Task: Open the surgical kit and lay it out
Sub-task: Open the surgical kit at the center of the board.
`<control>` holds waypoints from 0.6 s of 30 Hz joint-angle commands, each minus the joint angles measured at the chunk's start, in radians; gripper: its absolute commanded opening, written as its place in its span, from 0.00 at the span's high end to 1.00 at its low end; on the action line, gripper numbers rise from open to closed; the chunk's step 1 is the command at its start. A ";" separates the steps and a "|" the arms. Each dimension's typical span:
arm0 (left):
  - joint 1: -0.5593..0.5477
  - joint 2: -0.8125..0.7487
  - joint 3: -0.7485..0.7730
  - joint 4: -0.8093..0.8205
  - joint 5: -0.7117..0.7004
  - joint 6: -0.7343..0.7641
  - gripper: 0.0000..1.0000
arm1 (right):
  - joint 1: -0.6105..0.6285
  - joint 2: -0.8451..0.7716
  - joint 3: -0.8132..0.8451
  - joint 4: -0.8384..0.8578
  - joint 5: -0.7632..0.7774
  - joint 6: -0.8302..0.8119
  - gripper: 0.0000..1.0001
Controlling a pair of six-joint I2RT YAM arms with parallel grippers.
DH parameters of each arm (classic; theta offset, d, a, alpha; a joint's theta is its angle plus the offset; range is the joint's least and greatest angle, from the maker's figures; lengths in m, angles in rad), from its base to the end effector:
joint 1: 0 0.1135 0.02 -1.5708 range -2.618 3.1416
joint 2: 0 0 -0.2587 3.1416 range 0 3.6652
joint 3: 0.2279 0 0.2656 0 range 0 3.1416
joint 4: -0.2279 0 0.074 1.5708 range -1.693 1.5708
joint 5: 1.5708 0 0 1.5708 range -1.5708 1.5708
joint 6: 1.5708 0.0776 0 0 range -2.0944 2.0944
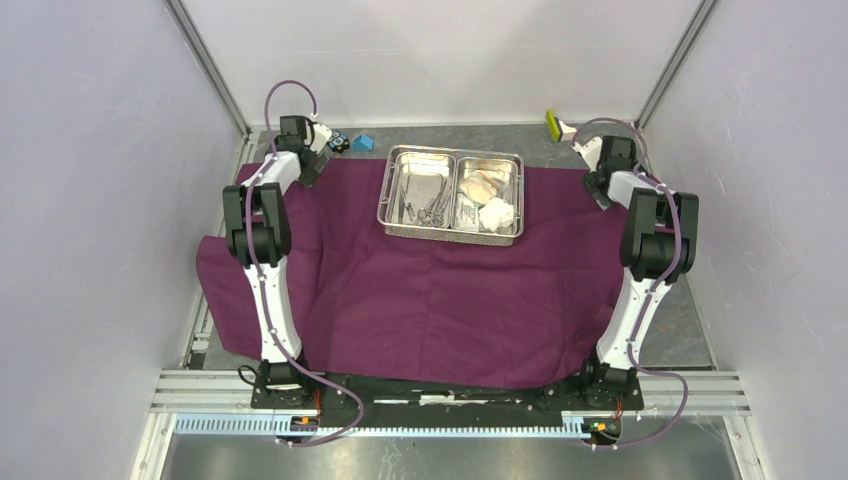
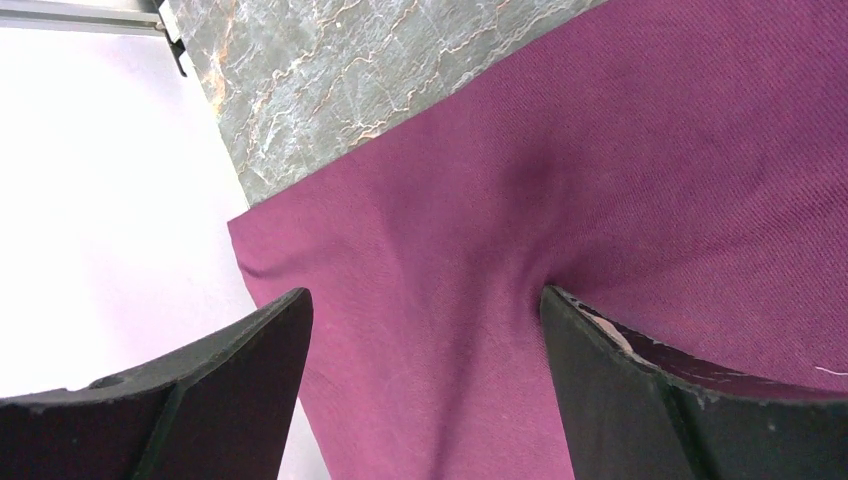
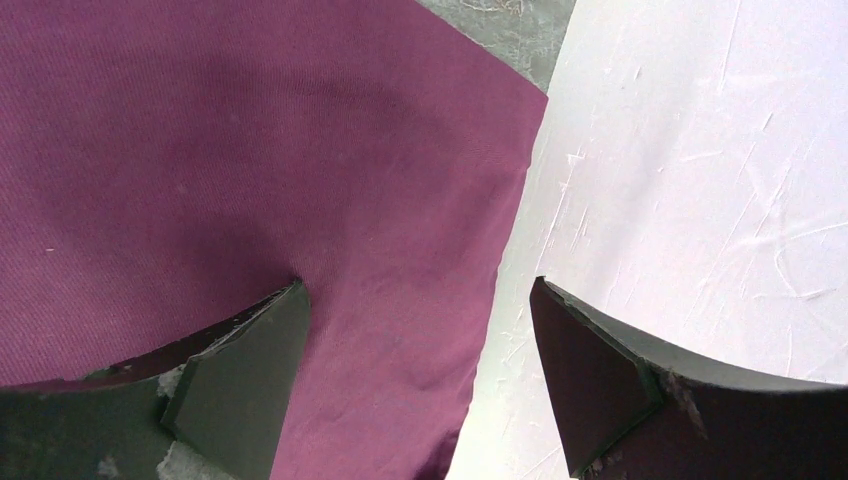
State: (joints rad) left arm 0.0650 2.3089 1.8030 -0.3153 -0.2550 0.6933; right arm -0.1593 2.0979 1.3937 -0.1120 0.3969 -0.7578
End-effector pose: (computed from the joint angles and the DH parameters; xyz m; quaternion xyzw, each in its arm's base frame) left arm 0.5486 0.0553 0.1229 0.2410 0.8922 0.2443 0.2935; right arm 0.4750 -0.1067 0.1093 -0.1993 0.8923 -0.3242 0.2427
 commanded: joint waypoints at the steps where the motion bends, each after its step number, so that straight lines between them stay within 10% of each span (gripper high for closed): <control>1: 0.029 0.035 -0.035 -0.054 -0.037 0.034 0.09 | -0.023 0.059 0.022 -0.108 -0.052 0.016 0.10; 18: 0.035 -0.231 -0.060 0.017 0.163 -0.291 0.02 | -0.032 -0.096 0.120 -0.172 -0.292 0.230 0.09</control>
State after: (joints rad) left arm 0.1017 2.2074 1.7611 -0.3473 -0.1753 0.5446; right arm -0.1890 2.0388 1.4303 -0.2760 0.1787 -0.6312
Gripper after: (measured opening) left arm 0.977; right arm 0.913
